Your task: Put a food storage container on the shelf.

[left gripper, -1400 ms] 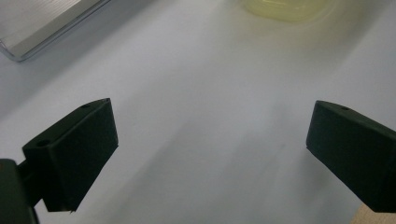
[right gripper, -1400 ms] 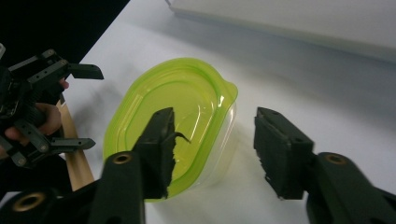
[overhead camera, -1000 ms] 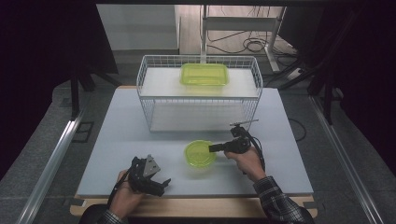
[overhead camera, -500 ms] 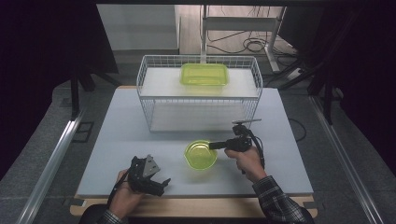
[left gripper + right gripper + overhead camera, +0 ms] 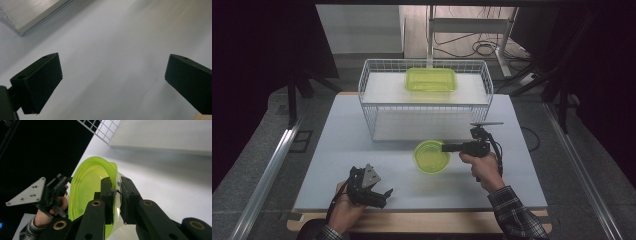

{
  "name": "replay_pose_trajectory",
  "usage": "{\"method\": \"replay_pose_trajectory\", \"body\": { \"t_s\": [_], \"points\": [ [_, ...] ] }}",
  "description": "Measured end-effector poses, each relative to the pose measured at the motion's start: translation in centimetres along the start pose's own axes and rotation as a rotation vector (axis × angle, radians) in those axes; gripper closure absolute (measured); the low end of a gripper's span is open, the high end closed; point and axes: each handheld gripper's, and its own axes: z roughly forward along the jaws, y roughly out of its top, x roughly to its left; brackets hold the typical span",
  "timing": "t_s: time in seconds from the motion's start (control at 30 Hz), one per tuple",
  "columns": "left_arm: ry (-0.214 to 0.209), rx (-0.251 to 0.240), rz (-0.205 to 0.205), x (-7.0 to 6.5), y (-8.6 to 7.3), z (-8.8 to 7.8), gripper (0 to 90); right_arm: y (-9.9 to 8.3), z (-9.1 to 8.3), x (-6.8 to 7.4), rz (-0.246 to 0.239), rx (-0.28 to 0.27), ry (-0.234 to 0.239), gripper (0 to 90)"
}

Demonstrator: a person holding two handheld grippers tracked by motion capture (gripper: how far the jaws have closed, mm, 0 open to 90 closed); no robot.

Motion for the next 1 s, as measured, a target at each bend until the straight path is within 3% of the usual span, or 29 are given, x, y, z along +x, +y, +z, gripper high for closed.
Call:
{"method": "replay_pose_trajectory", "body": {
  "t_s": [0.1,0.27,0.63,1.0],
  "points": [
    [0.000,-0.019,-0.035,0.3,-0.1,-0.2,1.0,0.4,-0.5,0.4,-0.001,-0.016,0.009,81.5],
    [-0.008,-0.016,-0.053,0.5,-0.1,-0.2,1.0,0.9,-1.2,0.9,-0.005,-0.033,0.018,81.5],
    [-0.039,0.055,-0.050,0.4,-0.3,0.5,1.0,2.7,-2.5,2.5,-0.014,-0.071,0.033,81.5],
    [-0.043,0.069,-0.039,0.3,-0.3,0.7,0.8,5.1,-4.0,4.1,-0.031,-0.118,0.037,81.5]
  ]
}}
